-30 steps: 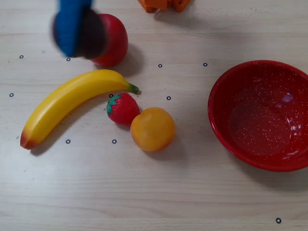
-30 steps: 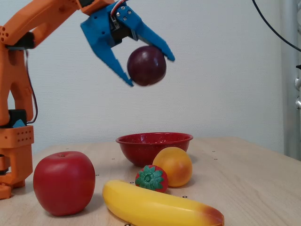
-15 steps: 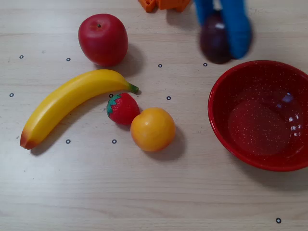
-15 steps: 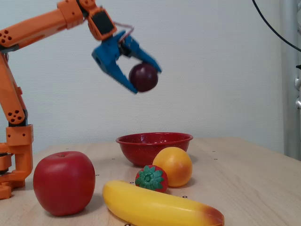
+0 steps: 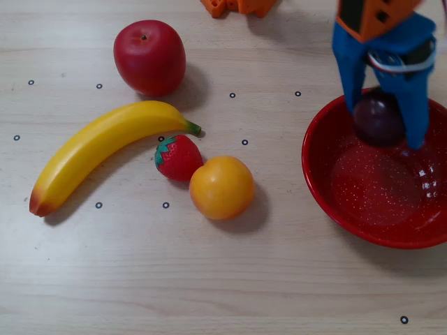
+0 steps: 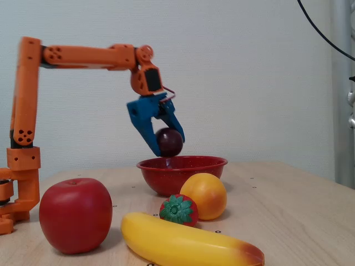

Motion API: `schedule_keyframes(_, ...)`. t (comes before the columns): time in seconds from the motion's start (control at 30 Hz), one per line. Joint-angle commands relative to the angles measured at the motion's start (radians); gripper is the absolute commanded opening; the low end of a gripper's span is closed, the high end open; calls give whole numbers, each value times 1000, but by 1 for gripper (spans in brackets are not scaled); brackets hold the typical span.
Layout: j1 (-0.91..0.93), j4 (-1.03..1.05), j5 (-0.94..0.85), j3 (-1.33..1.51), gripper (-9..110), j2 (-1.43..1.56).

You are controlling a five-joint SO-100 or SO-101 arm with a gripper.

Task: Put plum in the red bowl.

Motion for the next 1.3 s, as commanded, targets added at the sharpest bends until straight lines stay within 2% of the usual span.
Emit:
schedule_keyframes(0.0,21,18,38,-130,12,-14)
schedule_keyframes(0.27,-2,18,66,-179,39,-140)
schedule_keyframes(0.47,-9,55,58,-233,44,-121)
schedule_keyframes(0.6,-26,66,48,-236,33,-31)
schedule_keyframes(0.83,-115,-29,44,-49,1,273)
schedule_keyframes(1.07,-261,-137,9,195,0,545)
schedule_keyframes(1.27,-393,-359,-52,522,0,808)
